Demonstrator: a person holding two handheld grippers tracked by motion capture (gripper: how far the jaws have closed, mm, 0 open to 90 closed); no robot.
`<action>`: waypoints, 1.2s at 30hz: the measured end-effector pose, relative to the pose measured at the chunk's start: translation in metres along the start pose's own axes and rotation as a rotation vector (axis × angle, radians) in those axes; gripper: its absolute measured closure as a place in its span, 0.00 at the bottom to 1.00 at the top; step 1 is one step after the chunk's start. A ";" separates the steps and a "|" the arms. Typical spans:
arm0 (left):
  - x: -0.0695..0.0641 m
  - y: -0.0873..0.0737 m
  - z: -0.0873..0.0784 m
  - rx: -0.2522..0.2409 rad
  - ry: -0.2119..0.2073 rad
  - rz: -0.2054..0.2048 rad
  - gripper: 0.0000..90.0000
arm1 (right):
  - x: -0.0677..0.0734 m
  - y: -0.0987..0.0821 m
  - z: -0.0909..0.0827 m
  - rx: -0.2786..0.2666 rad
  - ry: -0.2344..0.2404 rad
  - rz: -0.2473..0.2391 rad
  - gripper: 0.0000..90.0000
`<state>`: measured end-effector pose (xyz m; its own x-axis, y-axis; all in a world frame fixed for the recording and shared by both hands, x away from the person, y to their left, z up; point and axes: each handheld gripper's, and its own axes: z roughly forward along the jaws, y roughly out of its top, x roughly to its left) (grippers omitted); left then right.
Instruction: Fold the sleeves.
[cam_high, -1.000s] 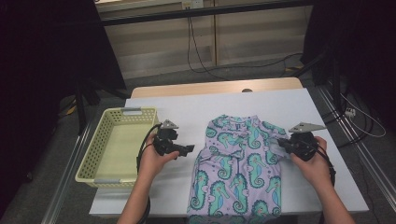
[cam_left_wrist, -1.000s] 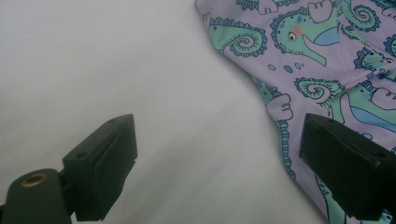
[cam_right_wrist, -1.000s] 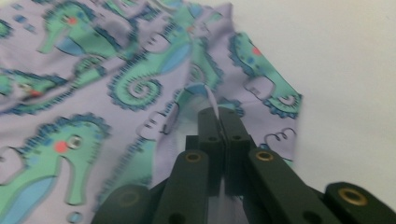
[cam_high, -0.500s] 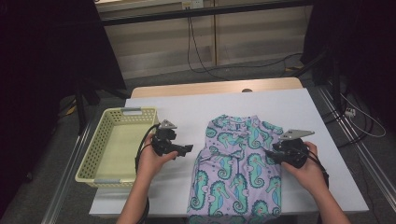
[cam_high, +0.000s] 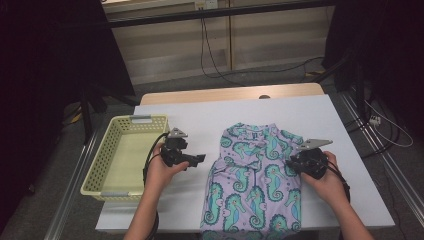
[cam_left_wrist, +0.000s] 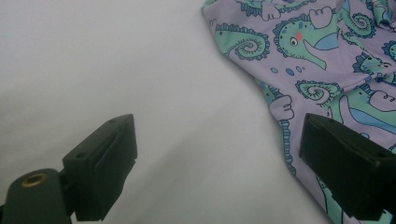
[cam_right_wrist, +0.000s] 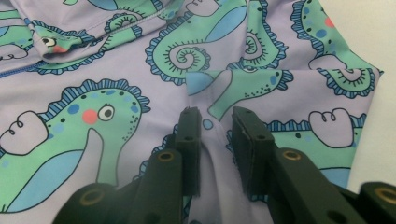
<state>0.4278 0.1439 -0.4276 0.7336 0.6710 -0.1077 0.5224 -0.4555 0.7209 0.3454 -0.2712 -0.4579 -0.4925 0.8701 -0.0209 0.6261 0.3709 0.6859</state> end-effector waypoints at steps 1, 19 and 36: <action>0.000 0.000 0.000 -0.001 -0.004 -0.001 0.13 | 0.000 0.001 0.000 0.001 -0.001 -0.002 0.82; -0.003 0.002 -0.001 -0.004 -0.008 0.007 0.13 | -0.008 0.007 -0.007 -0.054 0.022 0.095 0.98; -0.002 0.002 -0.003 -0.012 0.000 -0.001 0.13 | -0.016 0.006 -0.017 -0.125 0.031 0.158 0.99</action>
<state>0.4263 0.1437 -0.4243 0.7331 0.6714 -0.1086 0.5180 -0.4477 0.7288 0.3469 -0.2881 -0.4408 -0.4139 0.9030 0.1154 0.6183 0.1858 0.7636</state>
